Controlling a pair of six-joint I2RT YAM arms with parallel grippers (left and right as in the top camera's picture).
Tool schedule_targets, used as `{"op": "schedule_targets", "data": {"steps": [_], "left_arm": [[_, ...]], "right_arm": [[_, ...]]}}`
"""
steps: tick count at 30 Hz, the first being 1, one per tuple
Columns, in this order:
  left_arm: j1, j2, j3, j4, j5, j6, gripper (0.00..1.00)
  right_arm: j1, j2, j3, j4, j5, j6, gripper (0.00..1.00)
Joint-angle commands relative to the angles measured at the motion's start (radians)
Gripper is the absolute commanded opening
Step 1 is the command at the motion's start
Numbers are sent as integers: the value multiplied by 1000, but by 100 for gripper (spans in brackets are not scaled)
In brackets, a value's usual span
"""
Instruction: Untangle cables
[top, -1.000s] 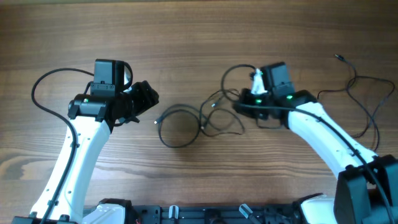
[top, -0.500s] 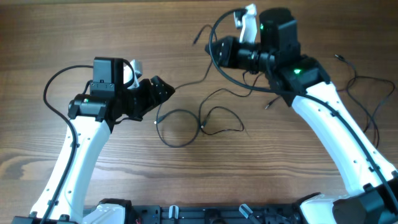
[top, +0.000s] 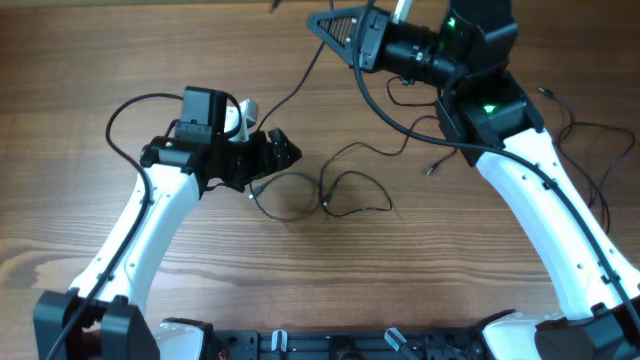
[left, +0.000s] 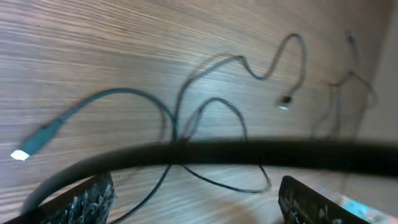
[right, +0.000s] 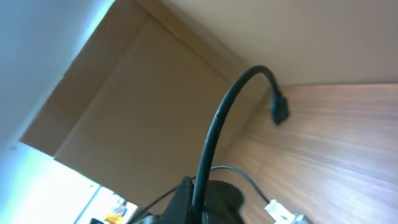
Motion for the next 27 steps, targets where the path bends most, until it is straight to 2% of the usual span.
{"op": "schedule_targets", "data": {"steps": [1, 5, 10, 12, 15, 20, 27], "left_arm": [[-2, 11, 4, 11, -76, 47, 85], [-2, 10, 4, 11, -22, 92, 82], [-2, 10, 4, 7, -25, 101, 80], [-2, 10, 4, 3, -36, 101, 80], [-2, 10, 4, -5, -40, 101, 80], [-2, 11, 4, -30, -80, 101, 81], [-2, 13, 4, -69, -183, 101, 83]], "right_arm": [[-1, -13, 21, -38, 28, 38, 4], [-4, -13, 21, -192, 210, -69, 5], [-14, -13, 21, -440, 531, -169, 4], [-27, -13, 21, -495, 585, -207, 5], [-41, -13, 21, -494, 544, -254, 5], [-44, -13, 21, -438, 467, -251, 5], [-53, -20, 21, -222, 304, -127, 4]]}}
